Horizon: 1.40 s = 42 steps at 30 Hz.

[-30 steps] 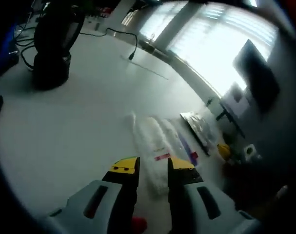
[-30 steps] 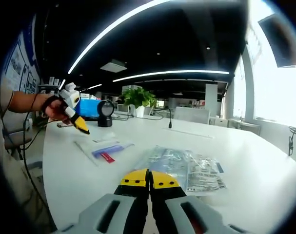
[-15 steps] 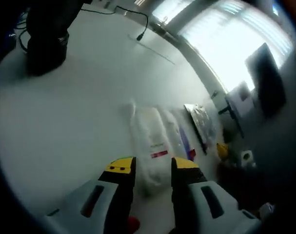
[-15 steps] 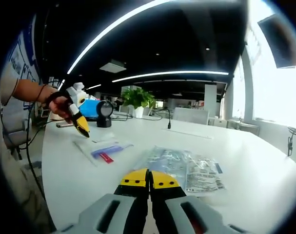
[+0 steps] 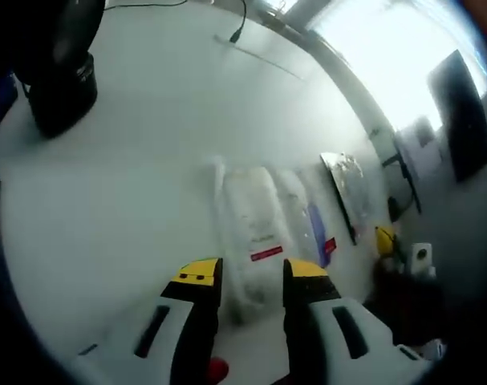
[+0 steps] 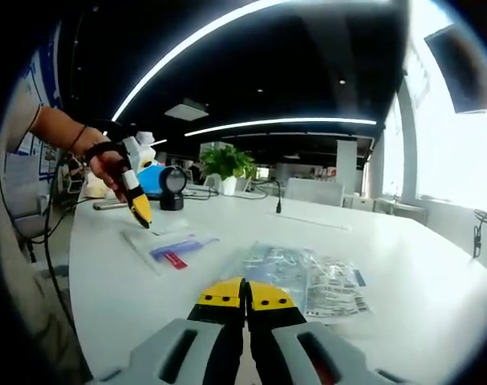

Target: Clip sheet goods on table flip sheet goods clip sheet goods scan sheet goods put sheet goods back to table

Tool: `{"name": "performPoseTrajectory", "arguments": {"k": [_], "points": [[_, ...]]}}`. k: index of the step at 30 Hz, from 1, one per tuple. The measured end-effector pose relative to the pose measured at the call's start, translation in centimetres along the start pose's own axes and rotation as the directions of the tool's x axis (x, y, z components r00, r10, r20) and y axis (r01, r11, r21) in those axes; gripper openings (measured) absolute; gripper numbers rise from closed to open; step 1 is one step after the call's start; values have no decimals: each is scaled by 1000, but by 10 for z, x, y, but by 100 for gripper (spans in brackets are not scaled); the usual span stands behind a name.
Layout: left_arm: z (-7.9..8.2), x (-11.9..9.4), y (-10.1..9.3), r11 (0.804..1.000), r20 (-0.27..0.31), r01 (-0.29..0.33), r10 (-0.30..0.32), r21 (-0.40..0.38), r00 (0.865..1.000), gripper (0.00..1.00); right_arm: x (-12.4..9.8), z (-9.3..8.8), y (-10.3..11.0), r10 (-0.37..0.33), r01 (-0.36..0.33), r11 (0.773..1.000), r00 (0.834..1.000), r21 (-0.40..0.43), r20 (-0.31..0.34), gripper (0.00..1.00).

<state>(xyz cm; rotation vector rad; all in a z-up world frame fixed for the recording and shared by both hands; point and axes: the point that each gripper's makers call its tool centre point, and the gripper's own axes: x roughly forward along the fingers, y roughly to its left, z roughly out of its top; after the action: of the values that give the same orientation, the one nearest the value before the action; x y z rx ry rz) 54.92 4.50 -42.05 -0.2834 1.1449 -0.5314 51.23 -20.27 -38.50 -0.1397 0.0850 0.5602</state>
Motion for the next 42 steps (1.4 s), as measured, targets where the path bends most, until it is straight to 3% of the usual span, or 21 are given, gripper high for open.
{"name": "performPoseTrajectory", "arguments": {"k": [9,15,22,27,42], "points": [[5,7,-4,999,-14,-13,13,-30,1000,19,-2,4,1,15,-15,1000,1000,16,25,0],[1,8,4,997,-13,-12,11,-75,1000,1,-4,6,3,27,-28,999,999,25,36,0],[-2,5,8,997,-6,-20,20,-74,1000,0,-2,4,6,11,-11,1000,1000,-15,16,0],[-4,4,8,993,11,3,-2,-120,1000,0,-1,3,5,8,-8,1000,1000,-24,6,0],[-2,-6,-3,988,71,71,-61,-138,996,0,1,6,7,-9,10,998,1000,-58,13,0]]}}
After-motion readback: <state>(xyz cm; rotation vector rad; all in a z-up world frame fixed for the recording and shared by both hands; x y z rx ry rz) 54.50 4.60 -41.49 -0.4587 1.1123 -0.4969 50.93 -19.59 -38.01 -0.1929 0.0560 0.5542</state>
